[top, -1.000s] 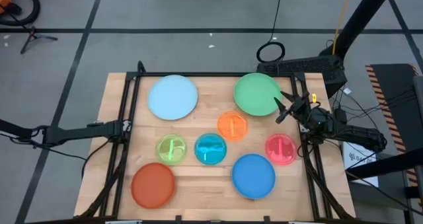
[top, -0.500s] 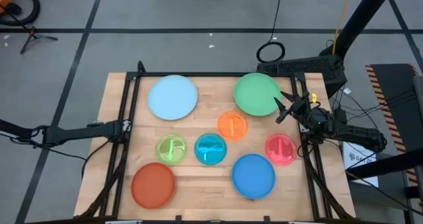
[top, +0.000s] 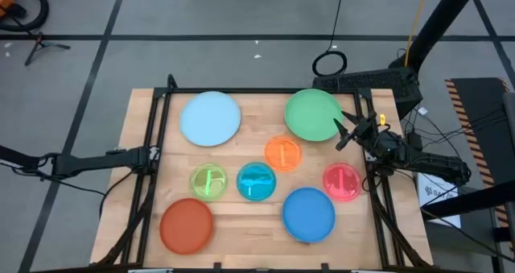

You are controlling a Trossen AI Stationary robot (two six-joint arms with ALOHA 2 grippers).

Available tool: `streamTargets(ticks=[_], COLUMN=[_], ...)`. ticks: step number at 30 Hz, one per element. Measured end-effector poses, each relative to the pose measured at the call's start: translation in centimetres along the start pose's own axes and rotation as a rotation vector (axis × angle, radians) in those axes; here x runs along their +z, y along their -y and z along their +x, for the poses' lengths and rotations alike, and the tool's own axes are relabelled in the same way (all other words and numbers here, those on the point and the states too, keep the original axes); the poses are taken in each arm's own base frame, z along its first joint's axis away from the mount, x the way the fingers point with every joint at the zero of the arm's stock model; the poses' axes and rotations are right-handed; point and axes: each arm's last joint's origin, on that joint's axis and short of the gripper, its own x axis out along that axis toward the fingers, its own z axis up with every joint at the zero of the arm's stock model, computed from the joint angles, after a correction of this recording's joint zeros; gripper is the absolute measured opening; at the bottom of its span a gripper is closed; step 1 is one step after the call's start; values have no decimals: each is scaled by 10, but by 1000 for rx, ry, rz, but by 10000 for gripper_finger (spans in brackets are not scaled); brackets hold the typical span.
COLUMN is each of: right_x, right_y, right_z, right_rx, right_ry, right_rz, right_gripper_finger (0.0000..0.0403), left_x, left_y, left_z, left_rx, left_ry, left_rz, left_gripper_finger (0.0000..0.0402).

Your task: Stack plastic plates

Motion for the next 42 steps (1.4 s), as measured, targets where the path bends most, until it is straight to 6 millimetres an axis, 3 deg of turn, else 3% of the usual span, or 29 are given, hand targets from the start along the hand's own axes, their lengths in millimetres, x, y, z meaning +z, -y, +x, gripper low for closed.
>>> streamTargets(ticks=[20,22,25,31,37,42], right_x=[0,0,0,0,0,0], right_y=[0,0,0,0,0,0], right_z=[0,0,0,0,0,0], right_rx=[0,0,0,0,0,0], right_ry=[0,0,0,0,0,0], right_rz=[0,0,0,0,0,0], right_gripper_finger=[178,178,178,178,178,178], left_x=[1,-7,-44,-168,-259,-316], left_y=[0,1,7,32,43,50], left_z=[0,2,3,18,3,-13], left_rx=[1,-8,-38,-15,21,-38], left_ry=[9,-39,-322,-756,-975,-1014], left_rz=[-8,-34,9,-2,-114,-236], left_gripper_finger=[108,108,108,108,108,108])
